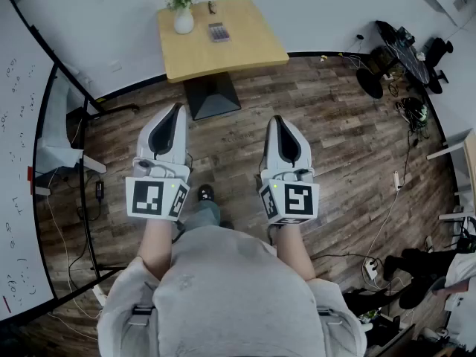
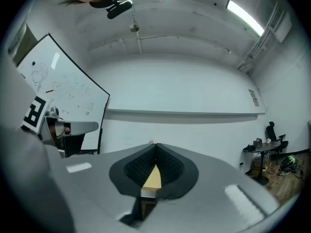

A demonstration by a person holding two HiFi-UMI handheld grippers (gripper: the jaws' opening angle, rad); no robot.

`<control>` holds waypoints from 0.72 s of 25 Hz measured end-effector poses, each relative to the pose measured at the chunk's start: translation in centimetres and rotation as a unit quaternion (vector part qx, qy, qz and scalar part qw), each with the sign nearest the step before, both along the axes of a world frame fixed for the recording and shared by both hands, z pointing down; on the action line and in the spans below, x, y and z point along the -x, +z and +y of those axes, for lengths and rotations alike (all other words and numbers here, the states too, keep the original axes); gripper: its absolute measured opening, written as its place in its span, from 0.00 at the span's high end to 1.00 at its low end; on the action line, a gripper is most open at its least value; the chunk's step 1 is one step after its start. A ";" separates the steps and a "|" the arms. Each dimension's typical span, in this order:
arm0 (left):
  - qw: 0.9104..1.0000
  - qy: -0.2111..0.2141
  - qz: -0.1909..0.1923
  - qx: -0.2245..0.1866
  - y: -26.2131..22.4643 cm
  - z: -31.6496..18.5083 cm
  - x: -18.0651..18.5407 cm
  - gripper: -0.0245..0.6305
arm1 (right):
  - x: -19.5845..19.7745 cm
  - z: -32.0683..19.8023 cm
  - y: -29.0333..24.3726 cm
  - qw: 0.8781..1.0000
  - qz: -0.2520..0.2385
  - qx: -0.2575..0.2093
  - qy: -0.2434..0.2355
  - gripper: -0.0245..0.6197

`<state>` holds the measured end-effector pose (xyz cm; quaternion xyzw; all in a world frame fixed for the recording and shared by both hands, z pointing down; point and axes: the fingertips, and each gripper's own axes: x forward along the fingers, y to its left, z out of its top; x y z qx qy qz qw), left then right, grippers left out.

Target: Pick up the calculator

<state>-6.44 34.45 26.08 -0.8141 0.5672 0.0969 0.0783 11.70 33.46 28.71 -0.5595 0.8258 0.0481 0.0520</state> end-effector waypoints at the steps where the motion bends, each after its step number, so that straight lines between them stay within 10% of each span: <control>1: 1.000 0.000 -0.001 0.000 0.0 -0.1 0.0 0.96 | 0.0 -0.1 0.0 1.000 -0.001 0.000 0.000 0.96; 18: 1.000 0.003 -0.005 0.005 0.3 -3.9 1.0 0.96 | 1.5 -4.0 0.1 1.000 -0.003 -0.001 -0.003 0.96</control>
